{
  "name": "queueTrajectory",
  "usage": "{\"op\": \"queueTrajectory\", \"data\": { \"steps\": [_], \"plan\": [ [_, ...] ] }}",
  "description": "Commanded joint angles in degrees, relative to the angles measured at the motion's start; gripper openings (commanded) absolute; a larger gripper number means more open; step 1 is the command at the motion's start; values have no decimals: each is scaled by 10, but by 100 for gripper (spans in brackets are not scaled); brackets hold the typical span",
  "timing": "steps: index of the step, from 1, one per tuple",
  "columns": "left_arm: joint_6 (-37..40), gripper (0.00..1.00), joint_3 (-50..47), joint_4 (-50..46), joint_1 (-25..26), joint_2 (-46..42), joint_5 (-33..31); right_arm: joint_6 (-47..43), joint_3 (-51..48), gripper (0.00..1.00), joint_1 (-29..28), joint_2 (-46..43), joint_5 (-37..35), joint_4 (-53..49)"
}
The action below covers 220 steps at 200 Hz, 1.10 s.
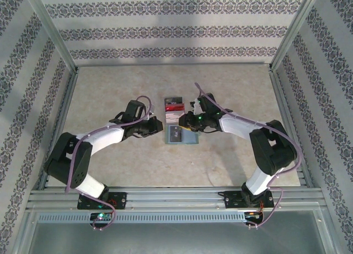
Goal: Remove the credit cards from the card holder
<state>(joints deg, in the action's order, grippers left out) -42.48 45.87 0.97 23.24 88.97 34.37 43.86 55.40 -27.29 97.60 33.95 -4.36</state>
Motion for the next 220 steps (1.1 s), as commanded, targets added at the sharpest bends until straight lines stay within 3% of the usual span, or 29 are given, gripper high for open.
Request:
{"op": "queueTrajectory", "data": {
  "steps": [1, 60, 220],
  "plan": [
    [-18, 10, 9, 49, 9, 25, 26, 14, 14, 30, -7, 26, -15, 26],
    [-24, 8, 36, 68, 29, 92, 30, 2, 6, 28, -7, 64, -20, 24],
    [22, 8, 73, -7, 35, 175, 11, -23, -14, 26, 0, 82, -21, 1]
  ]
}}
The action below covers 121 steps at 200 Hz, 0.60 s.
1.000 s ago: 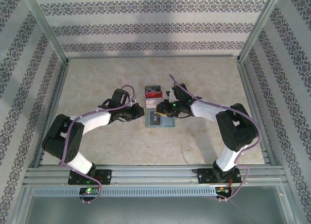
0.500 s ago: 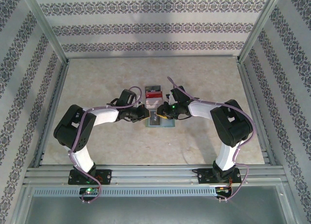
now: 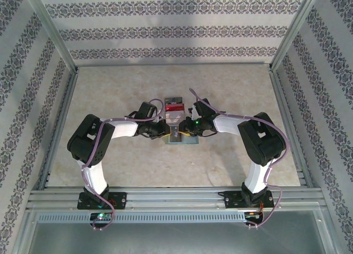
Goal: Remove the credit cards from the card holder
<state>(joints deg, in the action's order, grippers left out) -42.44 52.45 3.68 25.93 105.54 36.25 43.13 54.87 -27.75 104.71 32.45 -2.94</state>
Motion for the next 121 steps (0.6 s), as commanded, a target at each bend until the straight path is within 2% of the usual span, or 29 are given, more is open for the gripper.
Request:
{"op": "queueTrajectory", "data": {
  "steps": [1, 121],
  "plan": [
    [22, 8, 6, -35, 8, 10, -8, -16, -9, 26, 4, 11, -6, -13],
    [23, 7, -9, -36, 8, 10, -12, -20, -16, 25, 7, 32, 10, 2]
  ]
}}
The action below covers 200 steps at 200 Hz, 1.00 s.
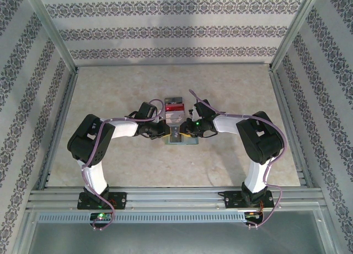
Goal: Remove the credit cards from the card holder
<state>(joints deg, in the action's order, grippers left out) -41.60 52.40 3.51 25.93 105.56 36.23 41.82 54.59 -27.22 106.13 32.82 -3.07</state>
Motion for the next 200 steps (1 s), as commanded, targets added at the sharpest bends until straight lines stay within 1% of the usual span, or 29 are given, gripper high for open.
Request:
{"op": "queueTrajectory", "data": {
  "steps": [1, 69, 101, 161, 200],
  "plan": [
    [14, 7, -8, -34, 8, 10, -12, -7, -14, 25, 2, 18, 7, 4],
    [14, 6, -7, -36, 9, 11, -12, 11, -32, 23, 9, 19, 44, 66],
    [15, 6, -4, -39, 10, 12, -12, 31, -48, 22, 14, 20, 65, 113],
    [19, 6, -2, -47, 10, 14, -17, 28, -55, 19, 15, 27, 67, 124],
    [35, 6, 6, -77, 14, 16, -45, 28, -58, 17, 16, 25, 66, 125]
  ]
}}
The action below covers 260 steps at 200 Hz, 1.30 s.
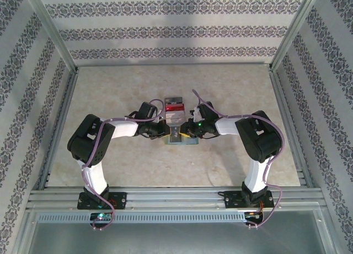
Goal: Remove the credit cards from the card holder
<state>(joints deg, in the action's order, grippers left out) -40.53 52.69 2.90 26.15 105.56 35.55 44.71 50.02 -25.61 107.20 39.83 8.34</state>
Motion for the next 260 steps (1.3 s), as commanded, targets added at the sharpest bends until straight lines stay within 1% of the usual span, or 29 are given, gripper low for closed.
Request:
{"op": "queueTrajectory", "data": {
  "steps": [1, 29, 53, 88, 127, 150, 218, 260],
  "plan": [
    [24, 6, 4, -73, 12, 16, -39, -1, -13, 17, 0, 14, -5, 11],
    [39, 4, 13, -104, 17, 19, -68, -2, -17, 15, 3, 7, -4, 11],
    [36, 3, 16, -117, 19, 20, -86, -2, -20, 13, 6, 3, -3, 12],
    [34, 3, 21, -128, 23, 24, -102, -4, -26, 8, 10, -3, -3, 12],
    [37, 2, 24, -142, 24, 29, -119, -8, -35, 5, 19, -14, -2, 11],
    [38, 2, 24, -146, 24, 31, -121, -11, -42, 3, 24, -21, -1, 12],
    [40, 2, 29, -152, 25, 30, -122, -22, -64, 2, 47, -36, 2, 11],
    [34, 2, 31, -136, 24, 23, -103, -32, -73, 0, 60, -62, 8, 6]
  ]
}}
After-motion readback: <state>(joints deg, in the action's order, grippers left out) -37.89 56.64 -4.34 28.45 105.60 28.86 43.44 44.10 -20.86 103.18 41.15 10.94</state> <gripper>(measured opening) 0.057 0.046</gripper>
